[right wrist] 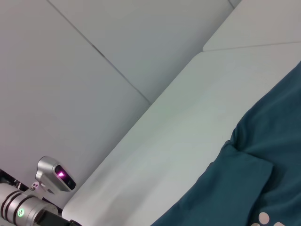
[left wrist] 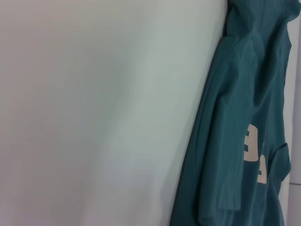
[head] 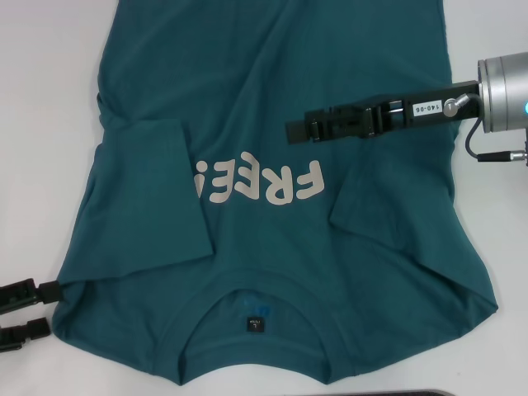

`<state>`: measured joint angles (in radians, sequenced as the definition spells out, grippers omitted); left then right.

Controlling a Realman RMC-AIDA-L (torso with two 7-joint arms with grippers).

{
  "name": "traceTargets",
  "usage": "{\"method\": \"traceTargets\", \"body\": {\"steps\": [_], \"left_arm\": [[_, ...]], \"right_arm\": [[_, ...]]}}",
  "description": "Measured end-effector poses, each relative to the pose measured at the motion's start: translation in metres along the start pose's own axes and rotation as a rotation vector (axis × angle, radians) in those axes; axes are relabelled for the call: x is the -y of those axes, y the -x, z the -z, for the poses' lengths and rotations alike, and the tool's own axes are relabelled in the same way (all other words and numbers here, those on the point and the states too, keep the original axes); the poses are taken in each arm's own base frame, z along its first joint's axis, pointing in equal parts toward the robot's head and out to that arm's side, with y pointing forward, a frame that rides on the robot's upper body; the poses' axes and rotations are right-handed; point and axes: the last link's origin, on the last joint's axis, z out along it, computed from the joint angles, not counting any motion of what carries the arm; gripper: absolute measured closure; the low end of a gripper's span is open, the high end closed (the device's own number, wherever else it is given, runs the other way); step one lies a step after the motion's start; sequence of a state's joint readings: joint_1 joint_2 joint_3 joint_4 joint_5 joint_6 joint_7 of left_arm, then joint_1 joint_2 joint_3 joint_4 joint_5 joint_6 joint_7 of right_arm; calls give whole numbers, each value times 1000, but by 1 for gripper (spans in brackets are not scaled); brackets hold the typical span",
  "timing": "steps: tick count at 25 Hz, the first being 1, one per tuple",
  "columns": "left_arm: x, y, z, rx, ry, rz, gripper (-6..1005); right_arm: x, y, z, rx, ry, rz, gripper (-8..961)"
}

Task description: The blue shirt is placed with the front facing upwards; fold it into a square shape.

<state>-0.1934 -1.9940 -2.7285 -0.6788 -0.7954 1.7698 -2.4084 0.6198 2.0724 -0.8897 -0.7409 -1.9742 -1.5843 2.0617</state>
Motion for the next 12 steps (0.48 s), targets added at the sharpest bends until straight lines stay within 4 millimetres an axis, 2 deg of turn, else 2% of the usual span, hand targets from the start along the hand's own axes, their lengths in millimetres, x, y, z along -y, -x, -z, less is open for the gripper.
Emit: {"method": "traceTargets", "body": {"steps": [12], "left_arm": [[-3,-4,-7,20,-11,-5,126]], "right_arm": [[1,1,1,3,-7,-4,99]]}}
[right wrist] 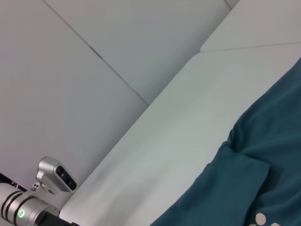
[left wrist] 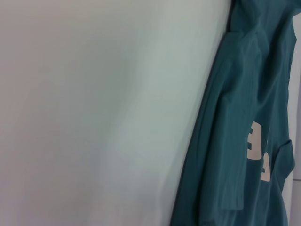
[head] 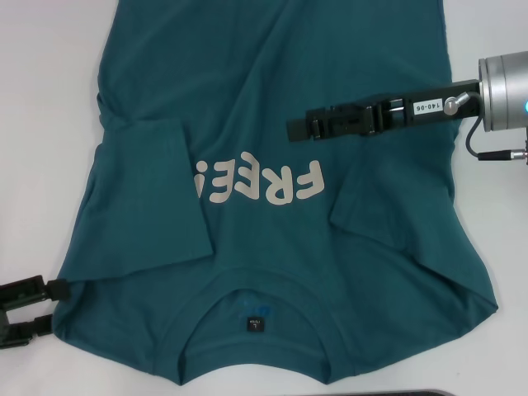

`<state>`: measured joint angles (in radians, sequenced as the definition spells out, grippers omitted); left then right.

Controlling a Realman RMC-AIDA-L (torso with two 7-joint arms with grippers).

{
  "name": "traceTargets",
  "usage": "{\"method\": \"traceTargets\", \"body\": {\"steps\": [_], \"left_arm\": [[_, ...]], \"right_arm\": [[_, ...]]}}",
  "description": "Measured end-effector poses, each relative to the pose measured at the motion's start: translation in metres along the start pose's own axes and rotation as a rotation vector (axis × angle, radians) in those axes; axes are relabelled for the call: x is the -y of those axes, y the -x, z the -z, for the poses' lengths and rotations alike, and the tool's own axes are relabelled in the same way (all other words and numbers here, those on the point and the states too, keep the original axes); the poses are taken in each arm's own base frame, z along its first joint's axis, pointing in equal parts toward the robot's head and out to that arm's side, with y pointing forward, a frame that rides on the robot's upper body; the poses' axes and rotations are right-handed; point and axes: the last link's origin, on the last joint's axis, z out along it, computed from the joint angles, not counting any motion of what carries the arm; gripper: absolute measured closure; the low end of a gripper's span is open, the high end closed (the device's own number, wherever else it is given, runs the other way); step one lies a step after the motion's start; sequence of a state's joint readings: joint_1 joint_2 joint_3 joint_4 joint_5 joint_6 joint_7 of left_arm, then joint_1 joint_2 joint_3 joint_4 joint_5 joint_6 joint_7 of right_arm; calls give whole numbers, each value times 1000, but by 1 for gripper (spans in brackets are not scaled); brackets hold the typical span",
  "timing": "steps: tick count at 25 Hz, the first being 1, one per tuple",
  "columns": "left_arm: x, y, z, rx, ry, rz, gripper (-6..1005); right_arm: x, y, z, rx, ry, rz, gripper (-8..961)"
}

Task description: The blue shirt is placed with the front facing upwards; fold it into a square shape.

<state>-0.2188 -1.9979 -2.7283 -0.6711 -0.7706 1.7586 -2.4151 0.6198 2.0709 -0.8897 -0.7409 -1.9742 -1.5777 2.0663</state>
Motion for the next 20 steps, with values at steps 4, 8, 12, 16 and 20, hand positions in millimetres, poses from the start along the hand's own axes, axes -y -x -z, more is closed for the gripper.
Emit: {"method": "traceTargets", "body": {"steps": [4,8,12,16,20], "left_arm": [[-3,-2,-4,12,0,-10,126],[-7,-5,-9,27,-4,-20,126],[-9,-7,-12,33,-1,-27,127],[-11,-8,-15,38,5,-31,127],[-14,-8,-20,48,10,-37,127]], "right_arm": [[0,0,0,1,-1,0,99],[0,0,0,1,-1,-2,100],[0,0,0,1,-1,-3,100],[0,0,0,0,-1,-3,100],[0,0,1,0,-2,-3,100]]}}
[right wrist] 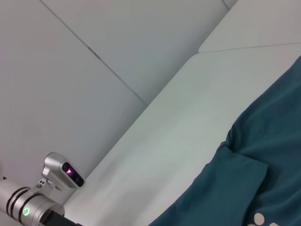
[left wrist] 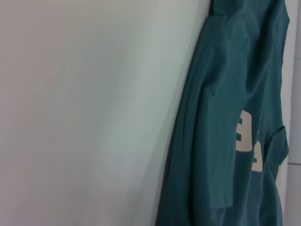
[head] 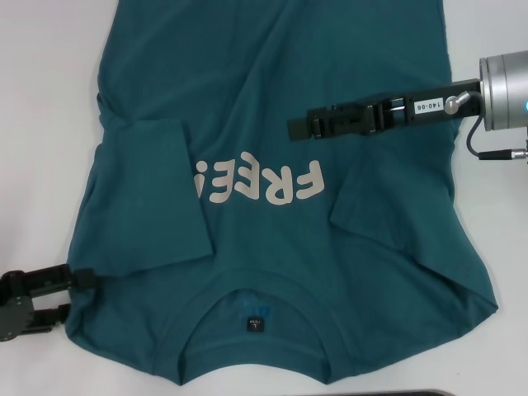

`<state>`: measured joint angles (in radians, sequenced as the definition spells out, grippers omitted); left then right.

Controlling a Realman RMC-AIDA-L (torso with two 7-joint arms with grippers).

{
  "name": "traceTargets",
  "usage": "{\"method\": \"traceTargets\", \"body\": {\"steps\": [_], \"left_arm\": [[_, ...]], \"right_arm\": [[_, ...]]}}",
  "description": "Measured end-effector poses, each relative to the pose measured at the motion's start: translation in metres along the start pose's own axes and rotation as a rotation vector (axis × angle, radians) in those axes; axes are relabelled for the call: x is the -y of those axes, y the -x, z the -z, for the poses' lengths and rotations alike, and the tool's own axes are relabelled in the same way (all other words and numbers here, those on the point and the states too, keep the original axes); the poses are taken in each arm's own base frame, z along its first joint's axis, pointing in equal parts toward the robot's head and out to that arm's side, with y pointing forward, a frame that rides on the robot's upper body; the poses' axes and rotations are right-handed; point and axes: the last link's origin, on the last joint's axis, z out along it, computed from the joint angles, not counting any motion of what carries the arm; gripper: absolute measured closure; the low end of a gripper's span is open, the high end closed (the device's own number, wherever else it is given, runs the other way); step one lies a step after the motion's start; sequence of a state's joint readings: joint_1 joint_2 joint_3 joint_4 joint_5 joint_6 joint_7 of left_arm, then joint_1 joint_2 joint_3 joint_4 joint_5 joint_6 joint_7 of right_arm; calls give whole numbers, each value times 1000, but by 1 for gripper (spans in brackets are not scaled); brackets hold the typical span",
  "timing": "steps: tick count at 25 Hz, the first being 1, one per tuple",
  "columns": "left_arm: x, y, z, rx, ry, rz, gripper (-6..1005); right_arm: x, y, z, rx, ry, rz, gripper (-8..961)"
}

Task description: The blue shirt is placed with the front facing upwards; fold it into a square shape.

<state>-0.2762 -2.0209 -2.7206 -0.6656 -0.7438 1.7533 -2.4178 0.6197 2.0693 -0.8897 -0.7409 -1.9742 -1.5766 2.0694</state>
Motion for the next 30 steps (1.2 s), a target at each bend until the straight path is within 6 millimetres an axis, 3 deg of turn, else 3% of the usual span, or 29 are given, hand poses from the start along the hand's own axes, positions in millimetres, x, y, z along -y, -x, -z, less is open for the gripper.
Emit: {"method": "traceTargets", "body": {"steps": [6,17,30], "left_arm": [[-4,-1,-4,18,3,-13,126],[1,3,14,-12,0,1,126],[7,8,18,-3,-20,22,127]], "right_arm": [[0,0,1,0,-1,1,101],[0,0,0,0,0,-5,99],[0,3,1,-1,-3,1,100]]}}
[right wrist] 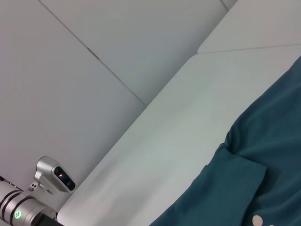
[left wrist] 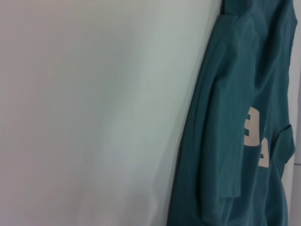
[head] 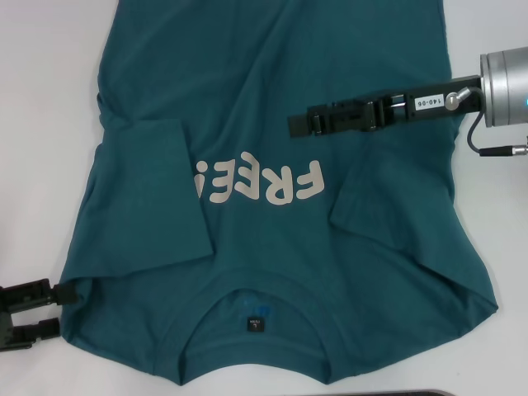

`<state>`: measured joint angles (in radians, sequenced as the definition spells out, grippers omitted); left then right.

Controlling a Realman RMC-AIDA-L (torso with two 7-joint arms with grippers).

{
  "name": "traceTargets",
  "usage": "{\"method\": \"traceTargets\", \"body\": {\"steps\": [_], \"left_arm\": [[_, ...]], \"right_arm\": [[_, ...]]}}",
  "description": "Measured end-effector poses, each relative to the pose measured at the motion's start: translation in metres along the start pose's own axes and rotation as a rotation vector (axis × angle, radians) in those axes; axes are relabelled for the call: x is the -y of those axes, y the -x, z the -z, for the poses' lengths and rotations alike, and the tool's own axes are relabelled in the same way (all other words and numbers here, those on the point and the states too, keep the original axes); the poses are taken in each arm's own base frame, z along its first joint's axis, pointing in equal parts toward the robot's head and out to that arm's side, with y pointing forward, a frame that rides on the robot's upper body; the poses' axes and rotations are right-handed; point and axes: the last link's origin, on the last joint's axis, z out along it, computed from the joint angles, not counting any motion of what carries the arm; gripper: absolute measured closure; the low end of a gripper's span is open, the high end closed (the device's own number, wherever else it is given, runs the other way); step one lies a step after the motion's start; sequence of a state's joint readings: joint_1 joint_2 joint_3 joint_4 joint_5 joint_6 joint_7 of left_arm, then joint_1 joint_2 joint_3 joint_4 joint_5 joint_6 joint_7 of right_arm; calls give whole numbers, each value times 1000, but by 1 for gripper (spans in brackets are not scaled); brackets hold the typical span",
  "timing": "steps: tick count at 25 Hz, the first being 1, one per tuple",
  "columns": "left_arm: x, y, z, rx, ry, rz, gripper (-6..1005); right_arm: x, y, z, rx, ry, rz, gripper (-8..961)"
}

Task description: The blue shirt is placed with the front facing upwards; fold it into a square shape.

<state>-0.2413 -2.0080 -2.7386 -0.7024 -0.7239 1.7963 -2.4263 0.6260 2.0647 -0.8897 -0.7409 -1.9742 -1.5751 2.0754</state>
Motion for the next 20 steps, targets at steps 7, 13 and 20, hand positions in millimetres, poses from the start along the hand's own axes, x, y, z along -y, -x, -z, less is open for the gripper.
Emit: {"method": "traceTargets", "body": {"steps": [7,13,20], "left_arm": [[1,0,-1,4,-11,3,127],[-2,-2,-8,13,-6,-7,126],[-10,-9,-19,33,-9,-26,129]], "right_arm": [[0,1,0,1,-2,2,101],[0,1,0,1,-2,2,99],[0,1,-1,-1,-5,1,101]]}}
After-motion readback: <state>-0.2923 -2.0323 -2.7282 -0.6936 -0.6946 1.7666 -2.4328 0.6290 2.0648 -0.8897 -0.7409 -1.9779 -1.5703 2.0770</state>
